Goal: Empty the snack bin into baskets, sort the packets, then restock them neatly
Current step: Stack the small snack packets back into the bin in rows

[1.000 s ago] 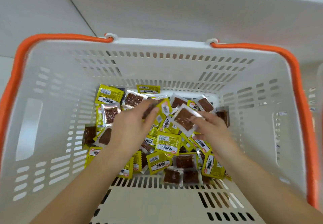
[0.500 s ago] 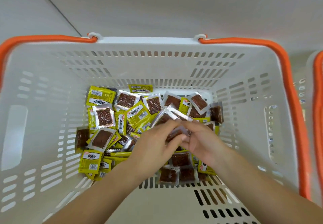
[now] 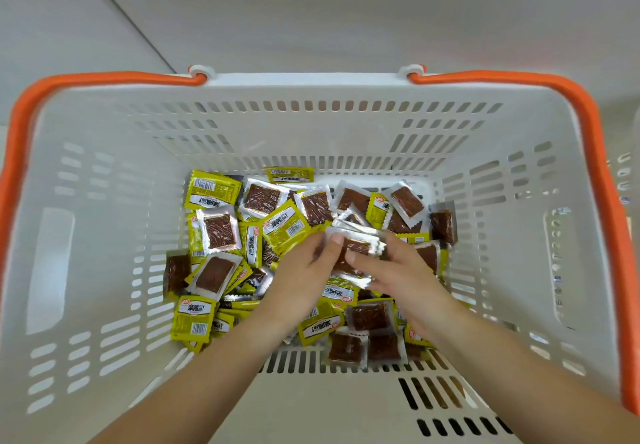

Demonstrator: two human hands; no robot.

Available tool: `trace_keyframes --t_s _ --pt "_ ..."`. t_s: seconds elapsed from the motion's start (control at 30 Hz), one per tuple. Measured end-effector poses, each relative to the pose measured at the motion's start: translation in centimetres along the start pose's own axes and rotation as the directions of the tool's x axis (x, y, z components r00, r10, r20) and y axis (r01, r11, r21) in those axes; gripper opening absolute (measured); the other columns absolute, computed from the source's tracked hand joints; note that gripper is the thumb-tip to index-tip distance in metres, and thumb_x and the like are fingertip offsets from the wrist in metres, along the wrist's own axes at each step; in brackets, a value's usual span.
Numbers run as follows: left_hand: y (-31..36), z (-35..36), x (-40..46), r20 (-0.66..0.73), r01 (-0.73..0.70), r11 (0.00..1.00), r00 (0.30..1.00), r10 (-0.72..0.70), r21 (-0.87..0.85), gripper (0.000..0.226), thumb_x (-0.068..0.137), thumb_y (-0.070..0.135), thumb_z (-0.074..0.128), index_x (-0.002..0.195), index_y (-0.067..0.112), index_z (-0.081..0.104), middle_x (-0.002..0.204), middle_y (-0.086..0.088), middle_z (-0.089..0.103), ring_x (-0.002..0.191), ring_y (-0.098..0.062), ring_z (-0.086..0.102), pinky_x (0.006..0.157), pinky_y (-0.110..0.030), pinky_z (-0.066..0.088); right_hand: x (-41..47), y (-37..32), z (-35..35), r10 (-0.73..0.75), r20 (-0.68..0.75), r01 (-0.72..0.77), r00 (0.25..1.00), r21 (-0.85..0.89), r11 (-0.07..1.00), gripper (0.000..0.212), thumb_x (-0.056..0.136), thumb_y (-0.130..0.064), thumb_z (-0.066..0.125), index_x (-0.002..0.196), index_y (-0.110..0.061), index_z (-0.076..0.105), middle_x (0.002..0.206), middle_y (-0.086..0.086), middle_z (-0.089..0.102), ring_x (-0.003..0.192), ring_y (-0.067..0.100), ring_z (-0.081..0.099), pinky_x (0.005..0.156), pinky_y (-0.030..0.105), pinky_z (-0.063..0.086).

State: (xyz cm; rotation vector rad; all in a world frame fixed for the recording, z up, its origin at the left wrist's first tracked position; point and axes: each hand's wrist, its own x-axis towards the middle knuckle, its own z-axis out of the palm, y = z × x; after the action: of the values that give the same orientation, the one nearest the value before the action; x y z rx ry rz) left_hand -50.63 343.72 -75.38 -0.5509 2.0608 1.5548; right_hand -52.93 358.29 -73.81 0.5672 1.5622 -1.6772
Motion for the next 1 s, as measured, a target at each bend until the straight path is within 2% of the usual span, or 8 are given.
trace_keyframes --t_s 0.13,0.23,0.3,0.53,0.67,0.73,0.83,1.0 --pt "-0.5 -2.5 1.4 -0.052 -0.005 0.933 0.998 0.025 0.360 0.044 0.100 0.040 0.039 0.138 0.019 0.047 0.136 0.003 0.052 0.121 -0.013 0.049 0.091 -0.022 0.035 0.6 0.1 -0.5 0.056 -0.098 -0.052 0.994 0.042 0.998 0.030 0.087 -0.016 0.067 0.113 -0.026 0.055 0.110 -0.006 0.063 0.098 0.010 0.060 0.077 0.028 0.048" --pt "-1.5 -4.9 4.2 -0.107 -0.012 0.777 0.989 0.101 0.630 0.061 0.095 0.032 0.055 0.147 0.011 0.031 0.152 -0.008 0.033 0.138 -0.025 0.032 0.110 -0.032 0.027 1.0 -0.1 -1.0 0.069 -0.109 -0.052 0.992 0.145 0.988 0.029 0.087 -0.013 0.067 0.094 -0.033 0.048 0.096 -0.011 0.058 0.089 0.009 0.054 0.088 0.033 0.043" --pt "-1.7 -5.5 5.4 -0.016 -0.047 0.646 0.996 0.091 0.762 0.078 0.090 0.039 0.062 0.150 0.011 0.020 0.156 -0.010 0.023 0.143 -0.027 0.021 0.114 -0.035 0.021 1.1 -0.1 -1.2 0.077 -0.114 -0.061 0.990 0.143 0.988 0.032 0.086 -0.015 0.069 0.111 -0.027 0.051 0.114 -0.003 0.061 0.104 0.016 0.053 0.088 0.034 0.043" --pt "-1.8 -3.8 4.4 0.098 -0.144 0.376 0.986 0.138 0.915 0.057 0.096 0.021 0.051 0.147 0.015 0.029 0.129 -0.010 0.055 0.112 -0.030 0.056 0.083 -0.039 0.047 1.6 0.2 -1.2 0.111 -0.125 -0.088 0.986 0.180 0.980 0.074 0.082 -0.023 0.073 0.145 -0.018 0.033 0.138 0.006 0.052 0.122 0.023 0.051 0.097 0.042 0.046" --pt "0.0 -5.1 3.0 -0.227 -0.108 0.825 0.935 0.274 0.554 0.028 0.095 0.008 0.051 0.114 0.018 0.069 0.112 0.000 0.069 0.098 -0.017 0.064 0.083 -0.023 0.045 1.7 0.3 -1.2 0.088 -0.165 -0.058 0.982 0.177 0.982 0.072 0.087 -0.024 0.068 0.148 -0.020 0.029 0.141 0.002 0.048 0.125 0.022 0.049 0.100 0.046 0.046" --pt "1.3 -5.2 2.4 -0.315 -0.063 0.998 0.948 0.052 -0.023 0.022 0.092 0.006 0.058 0.100 0.021 0.073 0.101 0.006 0.071 0.089 -0.007 0.064 0.081 -0.019 0.048 1.4 0.1 -1.0 0.068 -0.149 -0.042 0.986 0.169 0.985 0.049 0.090 -0.021 0.065 0.135 -0.025 0.045 0.131 -0.003 0.053 0.118 0.017 0.051 0.095 0.044 0.051" --pt "2.5 -3.5 2.0 -0.206 0.079 0.799 0.947 -0.248 -0.596 0.017 0.089 0.006 0.063 0.101 0.014 0.070 0.094 -0.002 0.069 0.080 -0.012 0.063 0.065 -0.021 0.054 1.0 -0.2 -0.5 0.047 -0.098 -0.024 0.994 0.223 0.974 0.037 0.092 -0.020 0.061 0.126 -0.032 0.052 0.130 -0.009 0.049 0.109 0.011 0.048 0.081 0.037 0.057" --pt "2.2 0.4 1.4 -0.341 0.072 0.848 0.895 -0.287 -0.525 0.008 0.089 0.009 0.065 0.093 0.015 0.066 0.076 0.001 0.063 0.062 -0.002 0.062 0.065 -0.016 0.051 0.5 0.1 0.1 -0.021 -0.068 0.031 0.997 0.153 0.988 0.029 0.090 -0.026 0.062 0.118 -0.025 0.059 0.120 0.001 0.064 0.105 0.016 0.064 0.071 0.031 0.060"
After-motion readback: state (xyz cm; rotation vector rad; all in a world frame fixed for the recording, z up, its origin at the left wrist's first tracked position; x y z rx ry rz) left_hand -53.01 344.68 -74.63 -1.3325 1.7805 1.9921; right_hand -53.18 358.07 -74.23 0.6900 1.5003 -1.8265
